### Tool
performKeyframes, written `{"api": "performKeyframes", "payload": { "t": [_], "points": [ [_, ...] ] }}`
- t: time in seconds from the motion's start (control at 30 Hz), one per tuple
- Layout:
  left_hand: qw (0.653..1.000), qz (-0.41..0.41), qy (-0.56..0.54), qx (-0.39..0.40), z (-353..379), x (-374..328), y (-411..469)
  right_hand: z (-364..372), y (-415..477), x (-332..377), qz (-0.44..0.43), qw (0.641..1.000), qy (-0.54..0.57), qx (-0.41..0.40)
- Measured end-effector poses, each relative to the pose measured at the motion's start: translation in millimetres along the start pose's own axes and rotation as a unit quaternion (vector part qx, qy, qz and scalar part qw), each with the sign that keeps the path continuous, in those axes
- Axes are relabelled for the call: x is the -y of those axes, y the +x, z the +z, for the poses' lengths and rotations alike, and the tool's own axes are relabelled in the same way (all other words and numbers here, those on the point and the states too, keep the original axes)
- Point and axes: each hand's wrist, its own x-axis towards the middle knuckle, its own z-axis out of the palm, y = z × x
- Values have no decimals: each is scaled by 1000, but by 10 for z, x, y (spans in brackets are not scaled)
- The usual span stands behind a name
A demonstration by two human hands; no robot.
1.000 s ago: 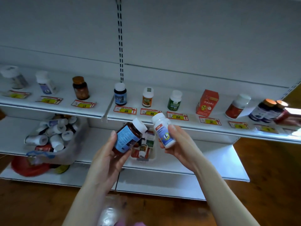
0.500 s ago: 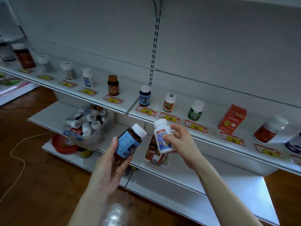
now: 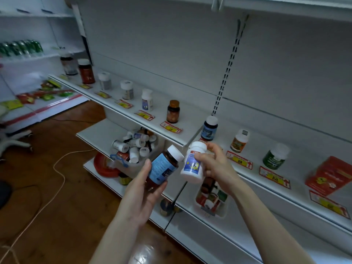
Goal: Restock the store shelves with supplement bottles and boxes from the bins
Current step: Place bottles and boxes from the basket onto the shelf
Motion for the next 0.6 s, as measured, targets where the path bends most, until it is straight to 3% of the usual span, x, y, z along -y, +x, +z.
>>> {"api": "performKeyframes", "payload": {
  "t": [0.2, 0.43, 0.6],
  "points": [
    [999, 13, -28, -17, -352, -664, 501, 635, 671, 188, 0, 1000, -6, 24],
    [1000, -12, -19, -11, -664, -1632, 1164, 1326, 1586, 603, -15, 989, -145, -12],
    [999, -33, 9, 8, -657, -1936, 1519, 1393, 1991, 817, -60, 932, -352, -65]
  ]
}}
